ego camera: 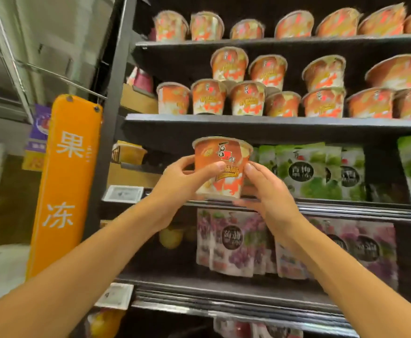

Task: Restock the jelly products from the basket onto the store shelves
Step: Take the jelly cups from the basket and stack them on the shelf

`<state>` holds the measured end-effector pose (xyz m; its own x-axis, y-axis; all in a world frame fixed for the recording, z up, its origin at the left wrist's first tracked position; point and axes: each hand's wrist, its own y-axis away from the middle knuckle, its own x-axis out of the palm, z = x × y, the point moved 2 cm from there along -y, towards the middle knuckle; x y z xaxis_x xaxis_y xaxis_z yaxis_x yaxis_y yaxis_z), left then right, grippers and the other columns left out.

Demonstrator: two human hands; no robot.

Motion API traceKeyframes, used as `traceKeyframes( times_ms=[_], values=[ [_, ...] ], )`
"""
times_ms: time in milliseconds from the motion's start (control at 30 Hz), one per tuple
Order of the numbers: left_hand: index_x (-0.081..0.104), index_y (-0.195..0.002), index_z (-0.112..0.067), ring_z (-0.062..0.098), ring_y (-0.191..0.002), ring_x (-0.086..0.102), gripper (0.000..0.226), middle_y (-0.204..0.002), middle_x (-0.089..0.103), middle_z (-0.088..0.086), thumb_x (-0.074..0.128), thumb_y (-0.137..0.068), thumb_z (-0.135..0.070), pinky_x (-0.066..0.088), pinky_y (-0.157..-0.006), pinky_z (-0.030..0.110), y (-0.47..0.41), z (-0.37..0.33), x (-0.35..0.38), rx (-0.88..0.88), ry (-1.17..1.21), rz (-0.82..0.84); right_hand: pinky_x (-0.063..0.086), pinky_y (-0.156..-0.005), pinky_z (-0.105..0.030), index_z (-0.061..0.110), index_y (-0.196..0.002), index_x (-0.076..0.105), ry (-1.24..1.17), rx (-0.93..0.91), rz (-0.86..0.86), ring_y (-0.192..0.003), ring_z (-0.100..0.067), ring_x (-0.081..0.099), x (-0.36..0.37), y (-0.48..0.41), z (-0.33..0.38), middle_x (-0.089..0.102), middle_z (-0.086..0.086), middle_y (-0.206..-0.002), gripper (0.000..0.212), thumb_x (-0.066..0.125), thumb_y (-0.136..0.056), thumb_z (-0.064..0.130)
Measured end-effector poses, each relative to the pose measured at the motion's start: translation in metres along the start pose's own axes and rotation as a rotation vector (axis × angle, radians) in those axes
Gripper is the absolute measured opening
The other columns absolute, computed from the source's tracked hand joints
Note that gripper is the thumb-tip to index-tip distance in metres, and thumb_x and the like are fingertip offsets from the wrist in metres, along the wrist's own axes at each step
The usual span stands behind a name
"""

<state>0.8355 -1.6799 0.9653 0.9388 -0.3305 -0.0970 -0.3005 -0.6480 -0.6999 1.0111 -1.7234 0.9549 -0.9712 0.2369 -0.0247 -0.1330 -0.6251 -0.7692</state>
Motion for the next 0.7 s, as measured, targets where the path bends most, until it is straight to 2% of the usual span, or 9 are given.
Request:
traceKeyframes(
  times_ms=[200, 267, 333, 367, 433, 500, 533, 633, 700],
  values=[
    [0.068, -0.116, -0.013, 0.014, -0.104, 0.069, 0.063, -0.105, 0.076, -0.001, 0.075, -0.072, -0.057, 0.055, -0.09, 0.039, -0.062, -0.029, -0.026, 0.048, -0.014, -0.09, 0.057, -0.068, -0.028, 0.024, -0.132, 0.057, 0.073, -0.074, -0.038, -0.101, -0.02, 0.07, 0.025, -0.067, 0.027, 0.072, 0.0, -0.113, 0.041, 0.049, -0.099, 0.046],
    [0.064, -0.121, -0.015, 0.015, -0.107, 0.067, 0.062, -0.108, 0.074, -0.001, 0.075, -0.074, -0.054, 0.054, -0.09, 0.039, -0.083, -0.04, -0.038, 0.07, 0.039, -0.125, 0.057, -0.067, -0.028, 0.024, -0.128, 0.06, 0.094, -0.086, -0.046, -0.097, -0.02, 0.069, 0.031, -0.086, 0.033, 0.071, 0.001, -0.114, 0.036, 0.047, -0.1, 0.044],
    [0.059, -0.126, -0.017, 0.016, -0.107, 0.066, 0.066, -0.111, 0.073, -0.002, 0.076, -0.074, -0.053, 0.054, -0.091, 0.041, -0.104, -0.052, -0.051, 0.114, 0.051, -0.171, 0.057, -0.062, -0.026, 0.024, -0.113, 0.065, 0.15, -0.079, -0.05, -0.085, -0.015, 0.069, 0.034, -0.096, 0.025, 0.072, 0.002, -0.104, 0.027, 0.049, -0.1, 0.041],
    [0.058, -0.128, -0.016, 0.016, -0.108, 0.066, 0.069, -0.114, 0.072, -0.001, 0.076, -0.073, -0.054, 0.054, -0.091, 0.041, -0.115, -0.06, -0.058, 0.139, 0.046, -0.197, 0.055, -0.06, -0.025, 0.024, -0.103, 0.067, 0.235, -0.076, -0.044, -0.077, -0.012, 0.067, 0.035, -0.098, 0.016, 0.074, 0.002, -0.094, 0.025, 0.049, -0.1, 0.04],
    [0.047, -0.138, -0.011, 0.02, -0.112, 0.064, 0.084, -0.125, 0.066, 0.004, 0.077, -0.072, -0.055, 0.055, -0.091, 0.041, -0.137, -0.076, -0.069, 0.169, 0.058, -0.237, 0.052, -0.063, -0.027, 0.02, -0.085, 0.071, 0.583, -0.09, -0.015, -0.07, -0.01, 0.067, 0.032, -0.099, -0.009, 0.075, 0.002, -0.08, 0.037, 0.046, -0.1, 0.043],
    [0.036, -0.144, -0.008, 0.023, -0.112, 0.063, 0.094, -0.13, 0.06, 0.008, 0.076, -0.073, -0.055, 0.056, -0.09, 0.041, -0.158, -0.093, -0.077, 0.192, 0.039, -0.264, 0.052, -0.068, -0.034, 0.011, -0.082, 0.071, 0.98, -0.1, 0.033, -0.074, -0.019, 0.069, 0.028, -0.099, -0.036, 0.074, -0.006, -0.079, 0.054, 0.04, -0.099, 0.052],
    [0.033, -0.144, -0.008, 0.023, -0.11, 0.063, 0.094, -0.129, 0.06, 0.009, 0.074, -0.075, -0.055, 0.056, -0.09, 0.041, -0.167, -0.101, -0.08, 0.205, 0.016, -0.276, 0.05, -0.064, -0.032, 0.01, -0.084, 0.07, 1.128, -0.099, 0.048, -0.075, -0.023, 0.069, 0.026, -0.097, -0.047, 0.073, -0.008, -0.079, 0.058, 0.037, -0.098, 0.055],
    [0.032, -0.143, -0.009, 0.025, -0.11, 0.062, 0.091, -0.125, 0.06, 0.009, 0.072, -0.076, -0.054, 0.053, -0.095, 0.045, -0.195, -0.121, -0.084, 0.223, -0.015, -0.304, 0.035, -0.046, -0.025, 0.021, -0.075, 0.063, 1.362, -0.184, 0.011, -0.062, -0.013, 0.062, 0.025, -0.091, -0.065, 0.065, 0.0, -0.066, 0.054, 0.033, -0.096, 0.061],
    [0.039, -0.142, -0.01, 0.023, -0.112, 0.06, 0.085, -0.126, 0.061, 0.007, 0.071, -0.077, -0.055, 0.05, -0.099, 0.043, -0.209, -0.129, -0.084, 0.222, -0.049, -0.32, 0.032, -0.045, -0.022, 0.025, -0.072, 0.058, 1.402, -0.233, -0.046, -0.06, -0.009, 0.059, 0.027, -0.087, -0.068, 0.063, 0.005, -0.064, 0.051, 0.03, -0.094, 0.061]
  ],
)
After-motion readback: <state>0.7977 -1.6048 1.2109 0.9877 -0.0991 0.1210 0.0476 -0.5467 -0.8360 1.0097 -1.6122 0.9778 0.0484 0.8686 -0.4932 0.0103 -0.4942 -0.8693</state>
